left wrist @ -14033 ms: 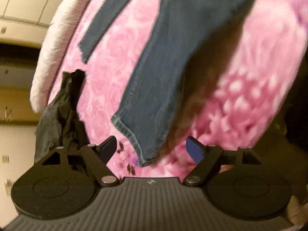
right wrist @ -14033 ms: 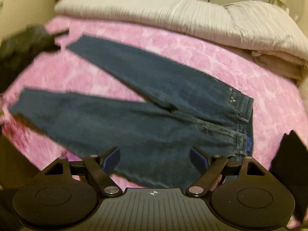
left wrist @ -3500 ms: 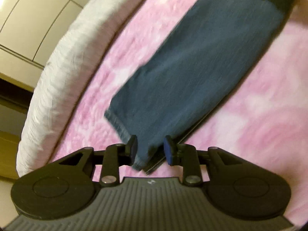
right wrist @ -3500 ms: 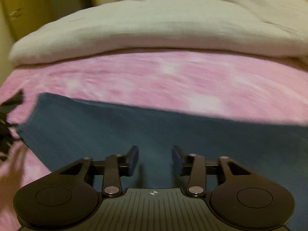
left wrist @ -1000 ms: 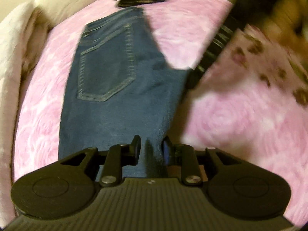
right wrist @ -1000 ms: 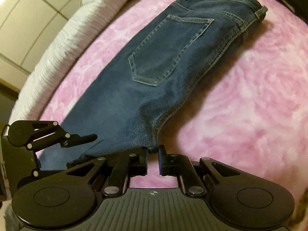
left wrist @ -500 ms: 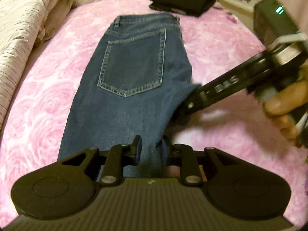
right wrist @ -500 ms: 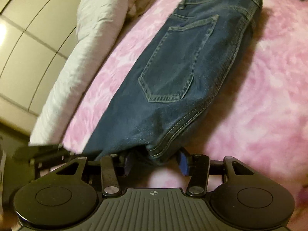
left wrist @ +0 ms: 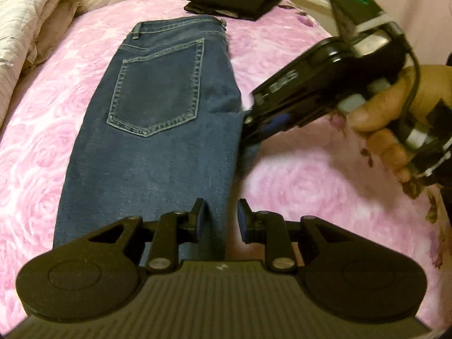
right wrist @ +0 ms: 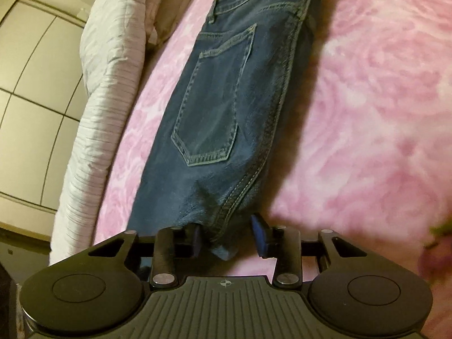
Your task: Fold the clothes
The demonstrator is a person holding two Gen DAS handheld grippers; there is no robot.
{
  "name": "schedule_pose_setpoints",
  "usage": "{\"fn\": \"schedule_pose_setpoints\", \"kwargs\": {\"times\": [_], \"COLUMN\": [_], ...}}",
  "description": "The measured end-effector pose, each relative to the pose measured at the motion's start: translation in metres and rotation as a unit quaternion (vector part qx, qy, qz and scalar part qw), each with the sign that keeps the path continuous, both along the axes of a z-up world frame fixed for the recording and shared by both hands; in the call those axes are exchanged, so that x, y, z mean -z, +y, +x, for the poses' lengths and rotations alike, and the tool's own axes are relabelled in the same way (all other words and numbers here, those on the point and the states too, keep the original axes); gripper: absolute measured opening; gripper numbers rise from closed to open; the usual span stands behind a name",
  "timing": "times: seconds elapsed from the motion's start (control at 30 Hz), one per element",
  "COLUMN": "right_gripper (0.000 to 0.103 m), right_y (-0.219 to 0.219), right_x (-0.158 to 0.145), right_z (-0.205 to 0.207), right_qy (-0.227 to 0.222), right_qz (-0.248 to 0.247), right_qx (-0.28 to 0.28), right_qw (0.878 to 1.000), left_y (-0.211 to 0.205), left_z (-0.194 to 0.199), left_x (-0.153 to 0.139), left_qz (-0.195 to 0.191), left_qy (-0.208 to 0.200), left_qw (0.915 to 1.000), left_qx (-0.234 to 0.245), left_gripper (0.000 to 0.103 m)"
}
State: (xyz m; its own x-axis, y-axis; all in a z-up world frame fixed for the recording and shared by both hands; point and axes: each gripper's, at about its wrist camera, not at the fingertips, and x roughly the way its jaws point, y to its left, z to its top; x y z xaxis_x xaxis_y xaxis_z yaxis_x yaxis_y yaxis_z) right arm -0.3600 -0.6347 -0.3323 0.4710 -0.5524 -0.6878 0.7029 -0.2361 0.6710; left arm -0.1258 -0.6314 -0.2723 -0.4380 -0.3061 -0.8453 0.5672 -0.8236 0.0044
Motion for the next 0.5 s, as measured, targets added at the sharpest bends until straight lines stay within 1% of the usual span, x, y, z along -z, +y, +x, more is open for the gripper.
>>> {"fn": "schedule_pose_setpoints", "kwargs": {"times": [0.03,0.07,0.13,0.2,0.3,0.33,0.37,0.43,0.5], "right_gripper": [0.035,0.022,0.013,0.011,0.008,0.007,0.007,0.007,0.007], "right_y": [-0.002,-0.005,-0.005,-0.003,0.003,0.004,0.003,0.002,-0.002], "right_x": [0.003,0.006,0.006,-0.004,-0.015,-0.018,-0.017,-0.010,-0.005], "right_z": [0.005,0.007,0.002,-0.002,-0.009,-0.010,-0.011,-0.014,-0.013], "right_qy": [0.005,0.009,0.004,0.018,0.062,0.077,0.087,0.090,0.082], "right_qz": [-0.001,0.003,0.020,0.024,0.030,0.033,0.039,0.053,0.061], "right_qx": [-0.008,-0.012,-0.014,-0.040,-0.102,-0.120,-0.134,-0.142,-0.138], "right_qw": [1.000,1.000,1.000,0.999,0.992,0.989,0.986,0.984,0.985], "left_y": [0.001,0.003,0.005,0.007,0.011,0.013,0.016,0.023,0.034], "left_z": [0.000,0.000,0.003,0.004,0.000,-0.003,-0.008,-0.016,-0.024], "left_x": [0.000,0.000,-0.005,-0.009,-0.009,-0.006,-0.001,0.011,0.020], "left_qz": [-0.007,-0.013,-0.025,-0.033,-0.032,-0.035,-0.042,-0.064,-0.085], "left_qy": [-0.002,-0.005,-0.003,0.000,0.000,-0.009,-0.028,-0.064,-0.096], "left_qw": [1.0000,0.9999,0.9996,0.9994,0.9995,0.9993,0.9986,0.9952,0.9898], "left_qx": [-0.002,-0.005,-0.010,-0.009,0.001,0.007,0.018,0.036,0.062], "left_gripper": [0.020,0.020,0.022,0.022,0.026,0.028,0.028,0.028,0.027]}}
